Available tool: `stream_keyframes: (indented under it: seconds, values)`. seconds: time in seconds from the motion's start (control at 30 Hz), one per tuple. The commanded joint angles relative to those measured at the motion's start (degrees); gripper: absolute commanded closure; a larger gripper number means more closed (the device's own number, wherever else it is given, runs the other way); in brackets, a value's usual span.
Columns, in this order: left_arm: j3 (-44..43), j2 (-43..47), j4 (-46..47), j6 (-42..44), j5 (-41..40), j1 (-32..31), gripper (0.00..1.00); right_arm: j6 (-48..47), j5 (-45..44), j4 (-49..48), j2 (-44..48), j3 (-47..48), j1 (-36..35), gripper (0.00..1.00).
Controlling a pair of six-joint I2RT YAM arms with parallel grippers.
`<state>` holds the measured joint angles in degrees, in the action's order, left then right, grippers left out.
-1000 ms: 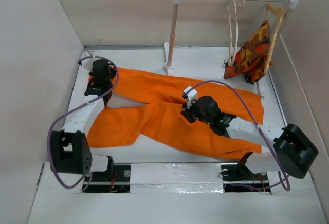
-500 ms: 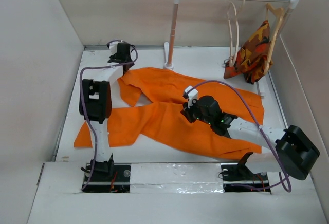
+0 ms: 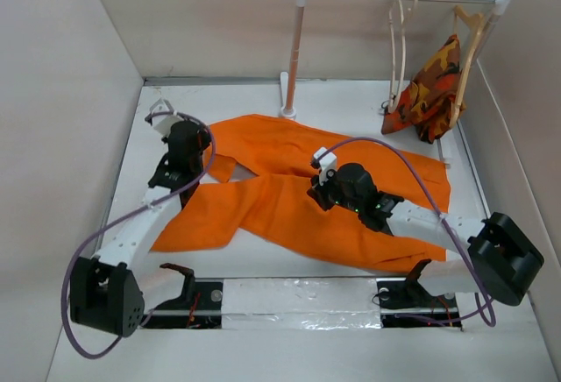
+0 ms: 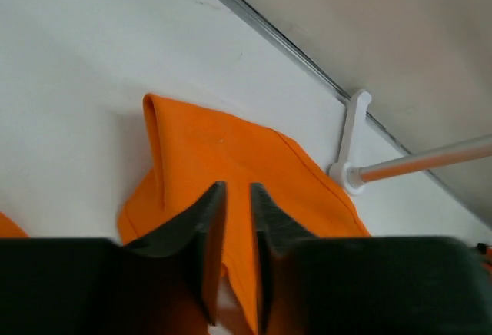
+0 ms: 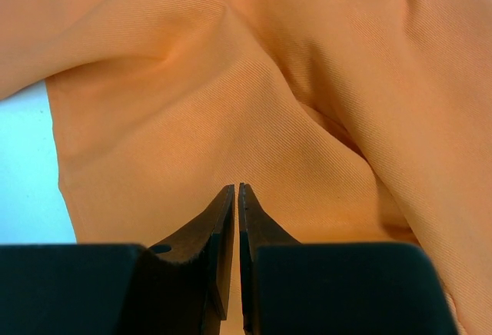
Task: Place the trousers on the hanger
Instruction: Flatten out the trousers at the center of the board.
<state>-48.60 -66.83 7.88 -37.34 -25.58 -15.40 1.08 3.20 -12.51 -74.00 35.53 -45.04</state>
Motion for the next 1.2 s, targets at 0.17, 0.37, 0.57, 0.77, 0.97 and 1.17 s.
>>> stream_keyframes:
  seconds: [0.17,0.37,0.57,0.77,0.97,1.17]
  values:
    - [17.6,4.1,-3.2,-5.2,5.0,0.5,0.98,-0.5,0.0,-3.6,-0.6,1.8,-0.3,0.89]
    - [14.8,-5.5,1.1,-2.2,13.8,0.5,0.74,-0.5,0.2,-3.4,-1.0,2.2,-0.3,0.89]
    - [14.2,-7.8,5.8,-1.8,16.8,0.5,0.68,-0.5,-0.2,-3.3,-1.1,1.9,-0.3,0.89]
    - [11.2,-14.1,5.0,-0.3,16.1,0.5,0.67,-0.5,0.8,-3.7,-2.1,2.3,-0.3,0.89]
    - [13.3,-15.4,4.0,-1.7,14.6,0.5,0.68,-0.5,-0.7,-3.5,-1.8,2.1,-0.3,0.89]
    - [13.0,-16.1,-0.4,-2.9,11.4,0.5,0.67,-0.5,0.2,-3.1,-2.9,2.9,-0.3,0.89]
